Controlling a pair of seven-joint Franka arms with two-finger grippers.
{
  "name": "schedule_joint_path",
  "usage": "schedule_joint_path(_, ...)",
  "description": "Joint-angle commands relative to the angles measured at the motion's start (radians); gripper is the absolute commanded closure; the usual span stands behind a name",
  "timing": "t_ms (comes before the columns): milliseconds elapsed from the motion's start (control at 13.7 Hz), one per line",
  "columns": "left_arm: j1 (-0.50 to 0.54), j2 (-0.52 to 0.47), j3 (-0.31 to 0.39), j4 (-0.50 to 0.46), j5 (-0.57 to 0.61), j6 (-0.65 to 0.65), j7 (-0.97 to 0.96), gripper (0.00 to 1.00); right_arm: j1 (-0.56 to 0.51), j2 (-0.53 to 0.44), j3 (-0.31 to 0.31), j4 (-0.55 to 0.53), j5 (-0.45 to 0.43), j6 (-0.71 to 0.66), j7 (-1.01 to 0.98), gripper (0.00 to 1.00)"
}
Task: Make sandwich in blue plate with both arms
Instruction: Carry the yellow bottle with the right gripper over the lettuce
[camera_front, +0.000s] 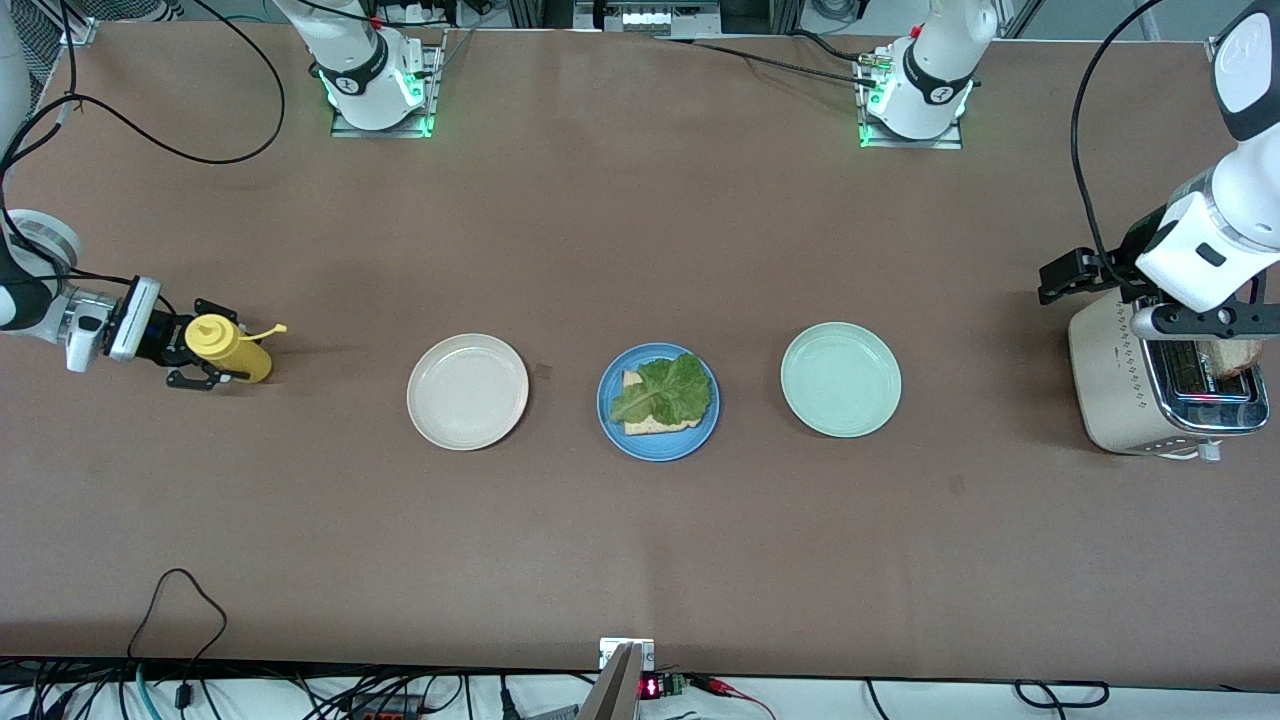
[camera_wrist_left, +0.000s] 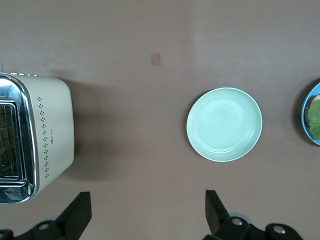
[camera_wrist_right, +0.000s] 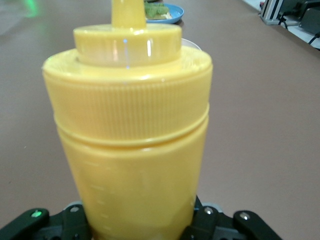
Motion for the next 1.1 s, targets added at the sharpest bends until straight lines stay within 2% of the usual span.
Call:
schedule_joint_path(0, 0.010, -0.005, -0.005, -0.003, 0.005, 0.000, 0.022, 0.00, 0.071, -0.114, 0.001, -0.024, -0.034, 0.038, 0.111, 1.00)
schedule_joint_path(293, 0.010, -0.004, -0.008, -0.001, 0.005, 0.000, 0.022, 0.00, 0.183, -0.209, 0.001, -0.024, -0.106, 0.080, 0.309, 1.00)
schedule_joint_path(512, 0.008, -0.005, -0.014, 0.000, 0.005, 0.000, 0.022, 0.00, 0.278, -0.288, 0.001, -0.025, -0.210, 0.103, 0.507, 1.00)
schedule_joint_path(732, 0.004, -0.005, -0.016, 0.000, 0.005, 0.002, 0.021, 0.00, 0.363, -0.321, 0.001, -0.024, -0.285, 0.140, 0.677, 1.00)
schedule_joint_path(878, 0.007, -0.005, -0.016, 0.000, 0.005, 0.000, 0.022, 0.00, 0.433, -0.344, 0.010, -0.025, -0.381, 0.184, 0.812, 1.00)
schedule_joint_path(1024, 0.005, -0.005, -0.017, 0.000, 0.005, 0.000, 0.022, 0.00, 0.463, -0.361, 0.073, -0.025, -0.510, 0.215, 0.973, 1.00)
